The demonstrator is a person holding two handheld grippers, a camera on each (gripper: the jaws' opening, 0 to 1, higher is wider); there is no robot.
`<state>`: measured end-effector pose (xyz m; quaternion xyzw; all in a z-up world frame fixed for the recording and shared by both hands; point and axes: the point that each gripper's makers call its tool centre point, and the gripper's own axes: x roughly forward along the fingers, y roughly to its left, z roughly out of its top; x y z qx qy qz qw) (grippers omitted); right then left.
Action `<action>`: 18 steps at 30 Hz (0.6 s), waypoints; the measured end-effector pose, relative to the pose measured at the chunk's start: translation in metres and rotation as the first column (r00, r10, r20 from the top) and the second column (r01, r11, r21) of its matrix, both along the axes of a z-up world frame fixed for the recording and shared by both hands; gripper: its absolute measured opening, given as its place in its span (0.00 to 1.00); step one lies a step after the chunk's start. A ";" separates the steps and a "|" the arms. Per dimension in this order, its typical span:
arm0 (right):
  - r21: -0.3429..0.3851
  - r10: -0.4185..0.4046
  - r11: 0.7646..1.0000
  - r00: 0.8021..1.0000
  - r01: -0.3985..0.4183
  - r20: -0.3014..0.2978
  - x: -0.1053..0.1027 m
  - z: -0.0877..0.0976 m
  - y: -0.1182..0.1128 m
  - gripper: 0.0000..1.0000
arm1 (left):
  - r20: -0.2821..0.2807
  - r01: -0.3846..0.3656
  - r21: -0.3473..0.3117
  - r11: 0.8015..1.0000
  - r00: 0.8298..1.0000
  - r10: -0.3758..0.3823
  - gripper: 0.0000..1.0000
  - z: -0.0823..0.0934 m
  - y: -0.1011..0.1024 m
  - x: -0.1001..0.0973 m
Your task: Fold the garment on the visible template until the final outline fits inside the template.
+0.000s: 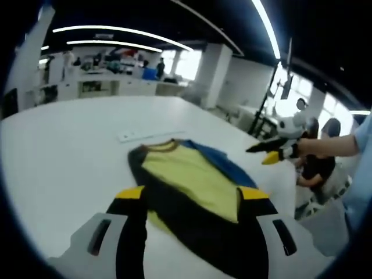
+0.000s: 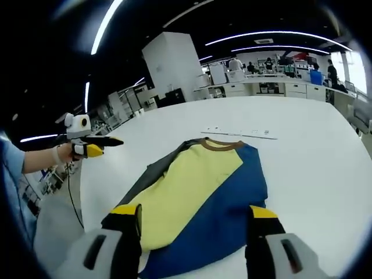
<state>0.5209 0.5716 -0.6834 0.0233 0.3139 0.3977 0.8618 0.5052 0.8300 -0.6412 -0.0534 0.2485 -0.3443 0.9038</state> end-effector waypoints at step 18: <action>0.046 -0.011 0.999 0.998 0.013 -0.058 -0.066 -0.015 0.008 0.69 | -0.025 -0.037 -0.026 0.999 0.999 0.036 0.57 -0.006 -0.004 -0.066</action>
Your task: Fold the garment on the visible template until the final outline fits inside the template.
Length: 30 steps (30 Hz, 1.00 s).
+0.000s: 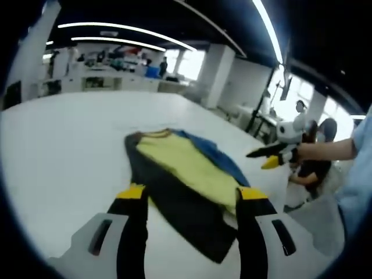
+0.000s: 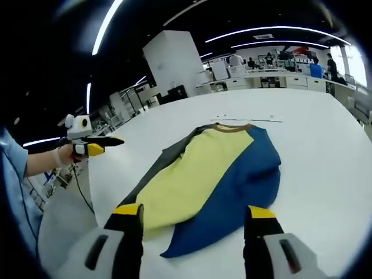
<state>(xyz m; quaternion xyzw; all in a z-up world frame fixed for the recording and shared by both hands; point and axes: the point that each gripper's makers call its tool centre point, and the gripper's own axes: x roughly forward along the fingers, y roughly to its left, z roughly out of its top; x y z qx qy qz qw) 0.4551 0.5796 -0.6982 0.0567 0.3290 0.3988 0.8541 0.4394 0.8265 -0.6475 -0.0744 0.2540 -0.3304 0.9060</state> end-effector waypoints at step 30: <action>0.025 -0.075 0.996 0.983 0.081 -0.170 -0.065 -0.052 0.006 0.41 | -0.033 -0.030 -0.041 0.999 0.999 0.029 0.53 -0.014 -0.004 -0.019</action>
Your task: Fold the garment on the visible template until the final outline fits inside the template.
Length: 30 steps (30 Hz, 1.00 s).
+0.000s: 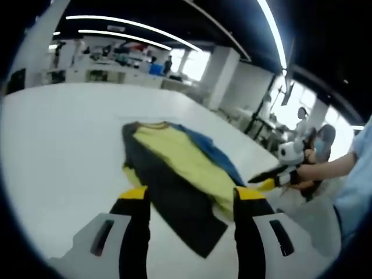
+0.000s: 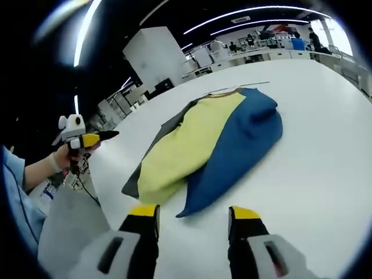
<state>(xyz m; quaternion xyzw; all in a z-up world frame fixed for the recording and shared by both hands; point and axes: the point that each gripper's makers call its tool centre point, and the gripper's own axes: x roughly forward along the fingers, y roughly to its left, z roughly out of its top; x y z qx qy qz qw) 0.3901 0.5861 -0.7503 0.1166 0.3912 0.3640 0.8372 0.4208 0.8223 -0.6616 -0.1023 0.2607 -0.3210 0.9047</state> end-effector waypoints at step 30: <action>0.021 -0.098 0.995 0.991 0.100 -0.089 0.007 -0.018 -0.007 0.00 | -0.024 -0.040 -0.021 0.999 0.999 0.040 0.52 -0.008 0.010 -0.007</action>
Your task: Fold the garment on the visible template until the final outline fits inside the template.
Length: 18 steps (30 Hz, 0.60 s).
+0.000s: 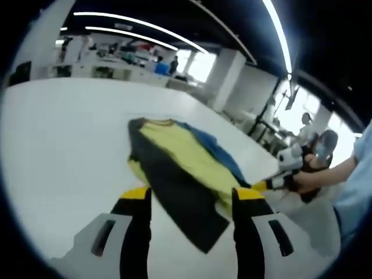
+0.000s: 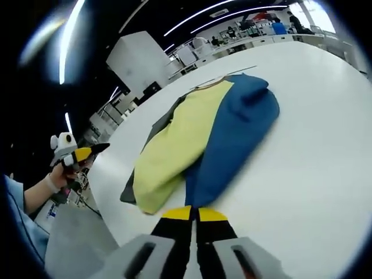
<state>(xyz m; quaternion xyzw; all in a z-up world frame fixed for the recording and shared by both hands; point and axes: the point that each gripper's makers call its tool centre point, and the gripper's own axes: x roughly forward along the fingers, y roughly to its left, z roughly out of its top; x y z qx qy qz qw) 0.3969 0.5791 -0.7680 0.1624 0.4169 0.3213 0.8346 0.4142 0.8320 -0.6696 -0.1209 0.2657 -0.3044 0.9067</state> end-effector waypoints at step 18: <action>-0.040 0.051 0.998 0.998 -0.049 0.036 0.001 0.039 -0.046 0.00 | 0.003 0.014 -0.004 1.000 1.000 -0.014 0.51 0.000 -0.004 0.004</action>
